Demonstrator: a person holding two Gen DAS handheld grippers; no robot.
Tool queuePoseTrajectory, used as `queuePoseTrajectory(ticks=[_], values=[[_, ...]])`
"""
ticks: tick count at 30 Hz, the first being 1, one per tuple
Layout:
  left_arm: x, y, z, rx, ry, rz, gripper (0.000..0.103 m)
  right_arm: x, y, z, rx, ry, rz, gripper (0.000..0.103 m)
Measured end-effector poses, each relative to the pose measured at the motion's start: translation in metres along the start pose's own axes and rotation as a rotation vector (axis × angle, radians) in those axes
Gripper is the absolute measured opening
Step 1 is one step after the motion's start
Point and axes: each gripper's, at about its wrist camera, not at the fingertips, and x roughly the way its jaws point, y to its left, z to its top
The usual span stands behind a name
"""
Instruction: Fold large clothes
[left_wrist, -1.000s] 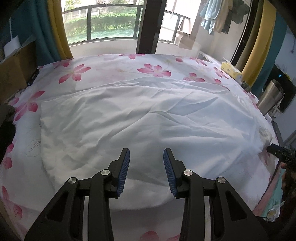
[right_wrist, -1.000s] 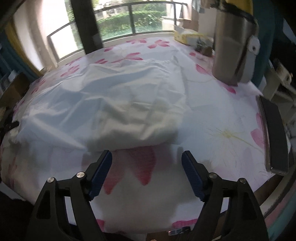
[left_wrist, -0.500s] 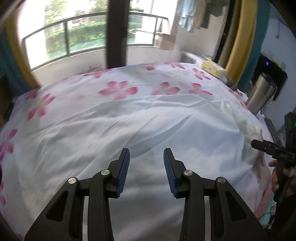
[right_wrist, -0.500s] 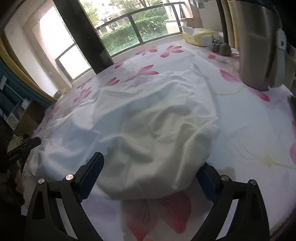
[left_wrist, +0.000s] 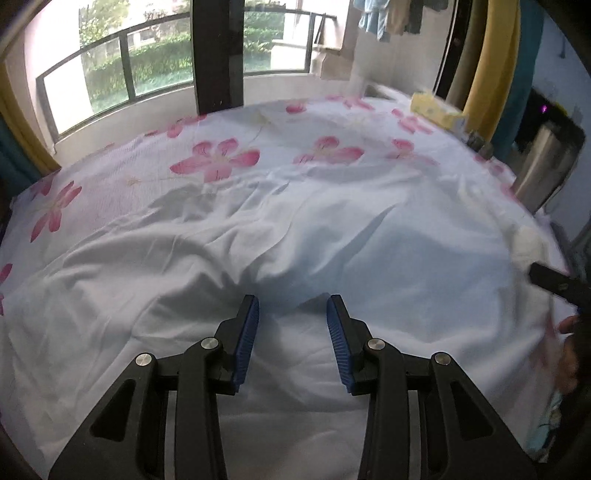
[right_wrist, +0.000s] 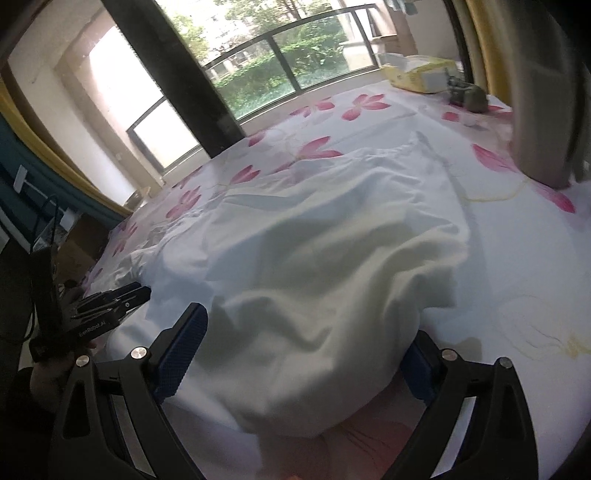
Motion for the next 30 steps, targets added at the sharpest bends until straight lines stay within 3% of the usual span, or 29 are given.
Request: queuePoseTrajectory(ticks=[3, 6, 11, 13, 15, 18, 21, 30], values=[[-0.014, -0.001, 0.000, 0.005, -0.068, 0.003, 0.040, 0.007, 0.007, 0.003, -0.004, 0.005, 0.023, 0.095], [0.007, 0.007, -0.005, -0.029, 0.018, 0.019, 0.040, 0.014, 0.010, 0.006, -0.006, 0.000, 0.044, 0.095], [0.008, 0.001, -0.012, -0.007, -0.010, 0.052, 0.040, 0.028, 0.019, 0.011, -0.011, 0.003, 0.118, 0.094], [0.008, 0.002, -0.013, -0.005, -0.020, 0.048, 0.040, 0.035, 0.028, 0.012, -0.029, 0.013, 0.140, 0.083], [0.008, 0.003, -0.014, -0.007, -0.025, 0.042, 0.040, 0.046, 0.037, 0.012, -0.052, 0.027, 0.118, 0.044], [0.008, 0.005, -0.013, -0.010, -0.030, 0.032, 0.040, 0.053, 0.044, 0.016, -0.057, 0.027, 0.147, 0.027], [0.008, 0.006, -0.014, -0.005, -0.032, 0.021, 0.040, 0.048, 0.063, 0.020, -0.128, 0.004, 0.120, 0.021], [0.008, 0.015, -0.011, -0.019, -0.035, -0.037, 0.040, 0.022, 0.118, 0.039, -0.268, -0.057, 0.104, 0.020]])
